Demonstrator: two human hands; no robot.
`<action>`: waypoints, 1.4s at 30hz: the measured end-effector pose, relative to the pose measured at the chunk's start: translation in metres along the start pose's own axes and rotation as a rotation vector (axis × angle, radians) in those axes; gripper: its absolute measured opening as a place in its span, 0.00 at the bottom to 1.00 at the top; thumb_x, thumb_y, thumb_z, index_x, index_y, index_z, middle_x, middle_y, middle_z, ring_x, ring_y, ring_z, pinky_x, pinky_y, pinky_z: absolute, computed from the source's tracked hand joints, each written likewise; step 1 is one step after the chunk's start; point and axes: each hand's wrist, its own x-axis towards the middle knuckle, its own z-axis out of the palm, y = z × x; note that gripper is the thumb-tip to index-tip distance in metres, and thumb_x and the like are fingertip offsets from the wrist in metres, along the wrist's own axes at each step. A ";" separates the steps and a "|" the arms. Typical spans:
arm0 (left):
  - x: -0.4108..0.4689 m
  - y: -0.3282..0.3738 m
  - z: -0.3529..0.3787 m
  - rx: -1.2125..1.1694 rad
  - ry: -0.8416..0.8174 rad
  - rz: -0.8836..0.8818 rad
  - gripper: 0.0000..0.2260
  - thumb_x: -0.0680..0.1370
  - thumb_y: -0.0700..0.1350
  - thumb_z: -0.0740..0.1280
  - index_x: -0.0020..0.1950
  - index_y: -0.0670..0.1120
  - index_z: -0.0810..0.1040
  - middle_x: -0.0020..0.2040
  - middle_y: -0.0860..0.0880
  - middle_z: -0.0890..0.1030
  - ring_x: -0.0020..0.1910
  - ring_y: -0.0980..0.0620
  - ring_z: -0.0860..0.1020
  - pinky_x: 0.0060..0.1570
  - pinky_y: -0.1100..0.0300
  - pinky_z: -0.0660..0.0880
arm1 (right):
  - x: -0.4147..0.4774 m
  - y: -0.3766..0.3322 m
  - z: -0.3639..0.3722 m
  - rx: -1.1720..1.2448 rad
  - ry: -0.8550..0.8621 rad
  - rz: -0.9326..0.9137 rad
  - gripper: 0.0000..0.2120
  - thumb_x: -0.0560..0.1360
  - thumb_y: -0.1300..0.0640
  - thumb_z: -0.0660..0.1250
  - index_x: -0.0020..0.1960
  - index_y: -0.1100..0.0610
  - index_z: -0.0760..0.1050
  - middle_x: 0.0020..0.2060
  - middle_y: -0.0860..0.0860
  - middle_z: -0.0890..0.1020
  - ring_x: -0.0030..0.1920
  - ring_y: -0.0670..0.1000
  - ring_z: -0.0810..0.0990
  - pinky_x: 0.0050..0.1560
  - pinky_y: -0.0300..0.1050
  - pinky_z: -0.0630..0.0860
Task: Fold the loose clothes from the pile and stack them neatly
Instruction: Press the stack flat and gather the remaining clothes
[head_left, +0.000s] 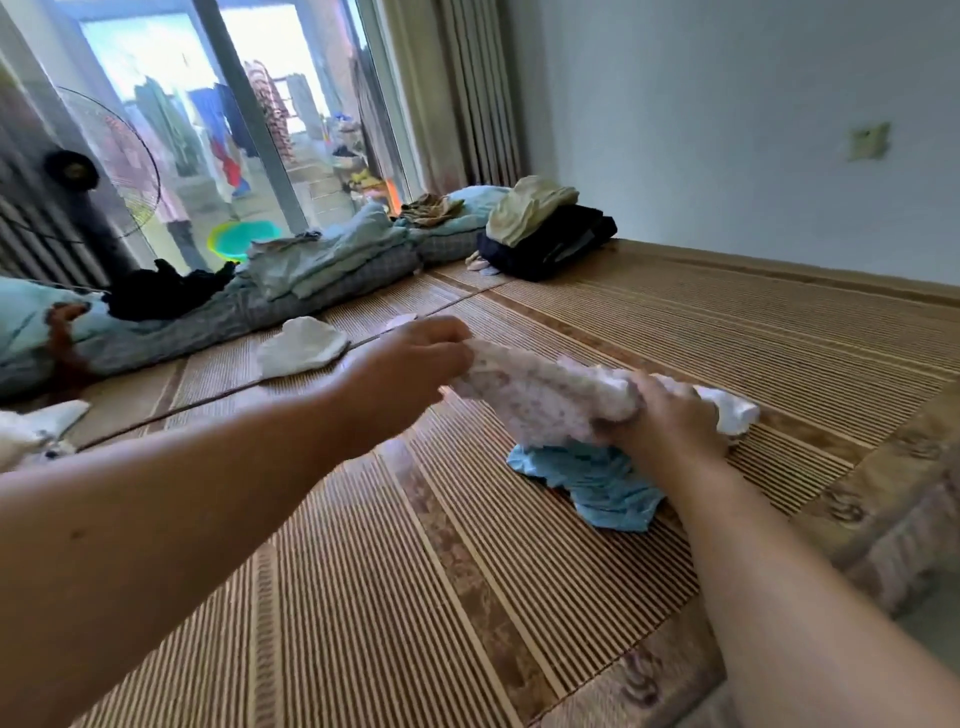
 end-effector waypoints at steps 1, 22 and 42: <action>-0.016 0.002 -0.020 -0.086 0.008 -0.017 0.07 0.71 0.41 0.65 0.35 0.50 0.76 0.33 0.52 0.76 0.35 0.55 0.74 0.39 0.58 0.71 | -0.003 -0.009 0.000 -0.009 -0.019 0.002 0.29 0.68 0.36 0.66 0.67 0.40 0.67 0.63 0.58 0.73 0.62 0.64 0.70 0.61 0.61 0.70; -0.301 -0.201 -0.117 0.013 0.474 -0.613 0.13 0.78 0.42 0.63 0.38 0.55 0.81 0.33 0.53 0.82 0.36 0.53 0.78 0.36 0.55 0.71 | -0.202 -0.217 0.039 0.365 -0.325 -0.452 0.05 0.71 0.52 0.62 0.42 0.52 0.75 0.36 0.47 0.78 0.40 0.51 0.75 0.38 0.44 0.65; -0.251 -0.186 -0.033 0.553 -0.200 -0.090 0.22 0.75 0.42 0.63 0.67 0.58 0.74 0.67 0.55 0.73 0.66 0.53 0.72 0.64 0.57 0.70 | -0.170 -0.195 0.110 -0.185 -0.327 -0.193 0.38 0.72 0.37 0.65 0.75 0.54 0.59 0.71 0.57 0.67 0.69 0.60 0.67 0.64 0.56 0.66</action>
